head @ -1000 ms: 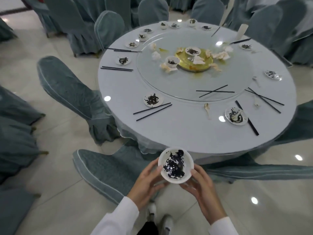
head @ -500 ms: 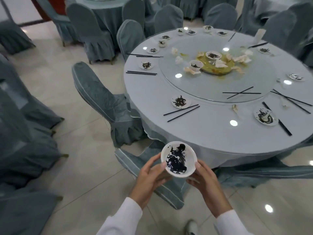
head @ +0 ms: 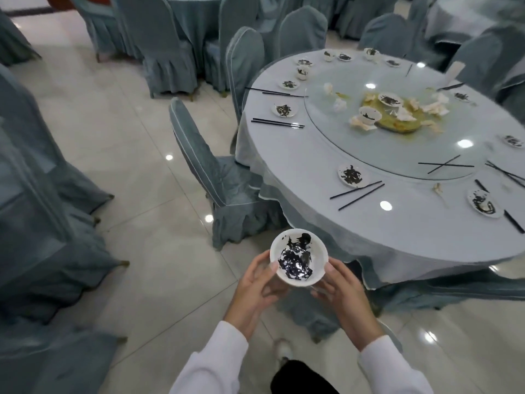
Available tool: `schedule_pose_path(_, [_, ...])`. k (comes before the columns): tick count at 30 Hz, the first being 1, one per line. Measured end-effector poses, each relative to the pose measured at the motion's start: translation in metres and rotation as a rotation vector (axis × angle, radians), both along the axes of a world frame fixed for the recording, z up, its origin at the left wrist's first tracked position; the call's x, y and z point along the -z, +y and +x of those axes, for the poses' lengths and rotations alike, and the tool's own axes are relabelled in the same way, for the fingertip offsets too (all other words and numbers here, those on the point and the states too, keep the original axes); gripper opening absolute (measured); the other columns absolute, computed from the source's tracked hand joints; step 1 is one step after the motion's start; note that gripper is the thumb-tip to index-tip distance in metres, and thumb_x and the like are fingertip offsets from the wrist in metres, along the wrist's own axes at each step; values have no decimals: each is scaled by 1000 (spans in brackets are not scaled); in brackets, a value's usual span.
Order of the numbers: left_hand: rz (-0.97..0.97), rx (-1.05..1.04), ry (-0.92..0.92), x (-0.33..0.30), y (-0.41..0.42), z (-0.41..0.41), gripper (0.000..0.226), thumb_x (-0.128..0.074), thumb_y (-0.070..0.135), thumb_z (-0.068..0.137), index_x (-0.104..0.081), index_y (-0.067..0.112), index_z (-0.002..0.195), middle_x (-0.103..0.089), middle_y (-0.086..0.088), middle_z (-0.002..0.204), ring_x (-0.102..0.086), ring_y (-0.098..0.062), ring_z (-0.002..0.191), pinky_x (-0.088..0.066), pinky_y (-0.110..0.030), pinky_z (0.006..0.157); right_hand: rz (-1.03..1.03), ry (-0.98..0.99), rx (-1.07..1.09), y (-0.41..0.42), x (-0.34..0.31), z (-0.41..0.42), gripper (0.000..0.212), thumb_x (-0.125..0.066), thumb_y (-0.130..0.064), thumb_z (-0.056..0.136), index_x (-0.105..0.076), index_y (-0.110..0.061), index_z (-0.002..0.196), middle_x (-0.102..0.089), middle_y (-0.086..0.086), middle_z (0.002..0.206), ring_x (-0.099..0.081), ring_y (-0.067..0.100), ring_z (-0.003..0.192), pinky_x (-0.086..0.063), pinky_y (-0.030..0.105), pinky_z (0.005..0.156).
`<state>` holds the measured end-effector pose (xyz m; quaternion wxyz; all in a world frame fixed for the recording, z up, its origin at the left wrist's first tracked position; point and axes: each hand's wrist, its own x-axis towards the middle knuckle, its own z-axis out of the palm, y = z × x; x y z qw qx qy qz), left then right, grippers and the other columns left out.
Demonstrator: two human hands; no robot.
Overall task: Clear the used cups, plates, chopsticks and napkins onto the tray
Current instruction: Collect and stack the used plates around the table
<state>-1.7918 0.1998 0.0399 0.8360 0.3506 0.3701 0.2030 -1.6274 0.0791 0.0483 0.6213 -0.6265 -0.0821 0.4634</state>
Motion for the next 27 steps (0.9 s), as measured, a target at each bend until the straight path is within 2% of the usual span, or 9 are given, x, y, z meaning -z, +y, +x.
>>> schedule_pose_path(3, [-26, -52, -16, 5, 28, -11, 54, -75, 27, 88, -59, 17, 138, -74, -17, 126, -74, -36, 102, -62, -50, 94, -6, -35, -36, 32, 5, -8, 48, -85, -53, 79, -75, -29, 119, -78, 17, 111, -74, 28, 81, -62, 37, 79])
schedule_pose_path(6, [-44, -81, -22, 14, 60, -14, 50, -78, 27, 93, -60, 18, 139, -73, -16, 128, -73, -40, 112, -62, -47, 91, -5, -66, -73, 67, 16, -8, 63, -84, -66, 75, -73, -29, 125, -78, 1, 97, -69, 20, 72, -61, 42, 84])
schedule_pose_path(8, [-38, -85, 3, 16, 88, -11, 55, -81, 30, 89, -60, 19, 139, -73, -16, 129, -73, -40, 113, -62, -45, 89, 16, -56, -72, 95, 21, -4, 56, -82, -62, 80, -73, -29, 125, -78, 5, 99, -69, 18, 71, -62, 37, 80])
schedule_pose_path(13, [-4, -31, 81, 13, 168, 13, 67, -87, 36, 81, -60, 15, 138, -74, -16, 128, -74, -37, 111, -61, -48, 93, 27, -42, -17, 168, 24, 15, 22, -74, -41, 94, -77, -31, 113, -78, 17, 108, -72, 23, 77, -61, 35, 75])
schedule_pose_path(16, [-5, -25, 94, 13, 203, 25, 71, -92, 39, 77, -61, 17, 136, -73, -16, 129, -73, -39, 114, -61, -48, 92, 26, -54, 0, 200, 21, 25, 21, -67, -36, 100, -75, -27, 118, -78, 14, 109, -75, 25, 82, -63, 37, 82])
schedule_pose_path(19, [14, -4, 105, 12, 233, 43, 65, -88, 35, 81, -60, 17, 137, -71, -16, 133, -71, -40, 117, -61, -47, 91, 19, -63, 19, 225, 16, 41, 20, -65, -32, 102, -75, -25, 119, -80, 9, 108, -76, 21, 85, -61, 42, 88])
schedule_pose_path(23, [-6, 18, 103, 20, 266, 59, 50, -84, 29, 86, -66, 20, 132, -72, -16, 131, -72, -39, 116, -62, -46, 90, 0, -51, 77, 247, 15, 56, 19, -62, -26, 105, -76, -19, 116, -80, 9, 105, -77, 19, 83, -63, 34, 80])
schedule_pose_path(25, [-2, 21, 100, 25, 284, 67, 44, -84, 28, 88, -69, 24, 129, -73, -15, 130, -75, -36, 109, -62, -47, 90, -3, -39, 130, 259, 16, 63, 20, -59, -23, 106, -75, -15, 117, -80, 9, 104, -77, 21, 84, -63, 29, 75])
schedule_pose_path(27, [-24, 48, 99, 33, 305, 75, 38, -82, 27, 89, -72, 26, 126, -73, -13, 130, -76, -30, 100, -63, -45, 88, -29, -23, 186, 272, 20, 72, 21, -59, -23, 107, -72, -13, 120, -81, 8, 104, -76, 23, 87, -61, 29, 77])
